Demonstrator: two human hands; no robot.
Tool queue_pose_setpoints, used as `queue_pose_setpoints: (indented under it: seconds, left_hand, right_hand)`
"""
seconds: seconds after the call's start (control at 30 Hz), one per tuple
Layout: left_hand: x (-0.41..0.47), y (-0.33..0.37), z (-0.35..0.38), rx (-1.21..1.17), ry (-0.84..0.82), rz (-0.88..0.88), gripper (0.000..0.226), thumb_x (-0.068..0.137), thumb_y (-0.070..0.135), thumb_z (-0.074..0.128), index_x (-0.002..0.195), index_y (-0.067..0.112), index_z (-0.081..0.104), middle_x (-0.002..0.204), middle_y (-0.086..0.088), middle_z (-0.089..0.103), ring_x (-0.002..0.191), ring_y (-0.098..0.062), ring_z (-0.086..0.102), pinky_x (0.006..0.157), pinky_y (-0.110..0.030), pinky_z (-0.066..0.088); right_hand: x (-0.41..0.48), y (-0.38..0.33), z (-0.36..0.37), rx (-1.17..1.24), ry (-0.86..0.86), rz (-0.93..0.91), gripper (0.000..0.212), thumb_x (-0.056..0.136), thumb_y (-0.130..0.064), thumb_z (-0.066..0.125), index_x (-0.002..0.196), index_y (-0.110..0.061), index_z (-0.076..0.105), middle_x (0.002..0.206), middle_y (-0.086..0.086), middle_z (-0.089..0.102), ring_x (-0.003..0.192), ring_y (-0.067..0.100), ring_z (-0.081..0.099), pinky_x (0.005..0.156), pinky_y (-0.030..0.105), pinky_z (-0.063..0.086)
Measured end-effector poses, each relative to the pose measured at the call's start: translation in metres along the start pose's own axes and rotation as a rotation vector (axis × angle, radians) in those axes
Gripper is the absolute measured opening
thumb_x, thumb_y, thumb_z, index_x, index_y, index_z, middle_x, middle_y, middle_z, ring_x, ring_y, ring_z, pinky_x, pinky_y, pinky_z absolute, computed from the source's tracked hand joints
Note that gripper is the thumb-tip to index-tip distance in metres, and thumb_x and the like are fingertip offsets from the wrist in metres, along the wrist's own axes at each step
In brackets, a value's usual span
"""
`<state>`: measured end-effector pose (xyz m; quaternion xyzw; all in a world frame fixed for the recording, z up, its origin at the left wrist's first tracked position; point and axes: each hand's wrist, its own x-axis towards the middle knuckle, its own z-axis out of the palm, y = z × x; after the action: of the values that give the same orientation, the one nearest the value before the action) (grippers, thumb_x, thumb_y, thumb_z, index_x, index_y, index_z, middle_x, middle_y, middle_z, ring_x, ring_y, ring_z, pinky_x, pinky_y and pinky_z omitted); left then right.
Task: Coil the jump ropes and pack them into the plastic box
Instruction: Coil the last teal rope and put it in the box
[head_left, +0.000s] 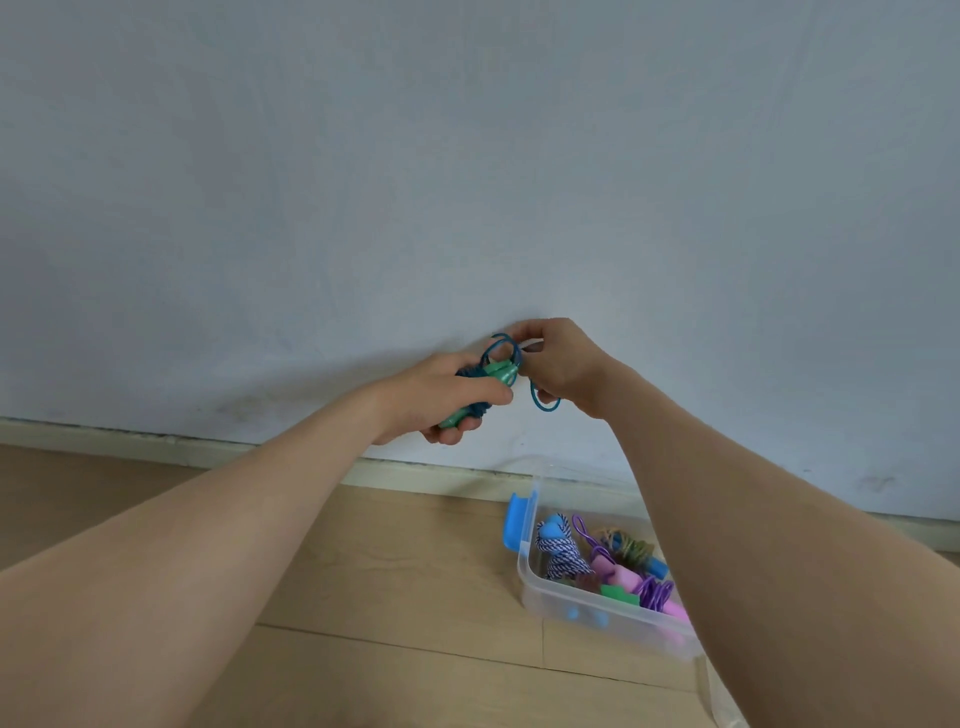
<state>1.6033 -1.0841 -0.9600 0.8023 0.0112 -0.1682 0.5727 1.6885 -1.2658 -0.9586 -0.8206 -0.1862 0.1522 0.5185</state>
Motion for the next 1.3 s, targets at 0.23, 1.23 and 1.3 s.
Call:
queue_pose_setpoints:
  seconds: [0.23, 1.23, 1.3]
  left_hand:
    - [-0.002, -0.003, -0.003, 0.033, 0.103, 0.016, 0.025, 0.09, 0.034, 0.075, 0.109, 0.018, 0.071, 0.089, -0.008, 0.076, 0.049, -0.02, 0.045, 0.049, -0.027, 0.032]
    - [0.011, -0.015, -0.008, 0.603, 0.126, 0.102, 0.021, 0.099, 0.038, 0.038, 0.118, 0.033, 0.044, 0.104, 0.002, 0.068, 0.099, -0.027, 0.064, 0.094, -0.051, 0.053]
    - [0.008, -0.014, -0.005, 0.627, 0.067, 0.116, 0.035, 0.096, 0.035, 0.047, 0.13, 0.032, 0.046, 0.104, 0.001, 0.065, 0.097, -0.023, 0.062, 0.092, -0.045, 0.053]
  right_hand:
    - [0.002, -0.004, -0.006, -0.08, 0.014, 0.057, 0.013, 0.094, -0.021, 0.077, 0.097, -0.009, 0.08, 0.069, 0.001, 0.069, 0.066, 0.022, 0.044, 0.048, 0.024, 0.035]
    - [-0.006, -0.07, 0.007, -0.507, -0.317, 0.147, 0.02, 0.084, -0.012, 0.07, 0.085, 0.006, 0.077, 0.07, 0.01, 0.066, 0.063, 0.021, 0.05, 0.059, 0.031, 0.043]
    - [-0.006, -0.067, 0.002, -0.364, -0.262, 0.176, 0.014, 0.084, -0.007, 0.069, 0.082, 0.006, 0.074, 0.071, 0.012, 0.065, 0.06, 0.022, 0.052, 0.055, 0.029, 0.042]
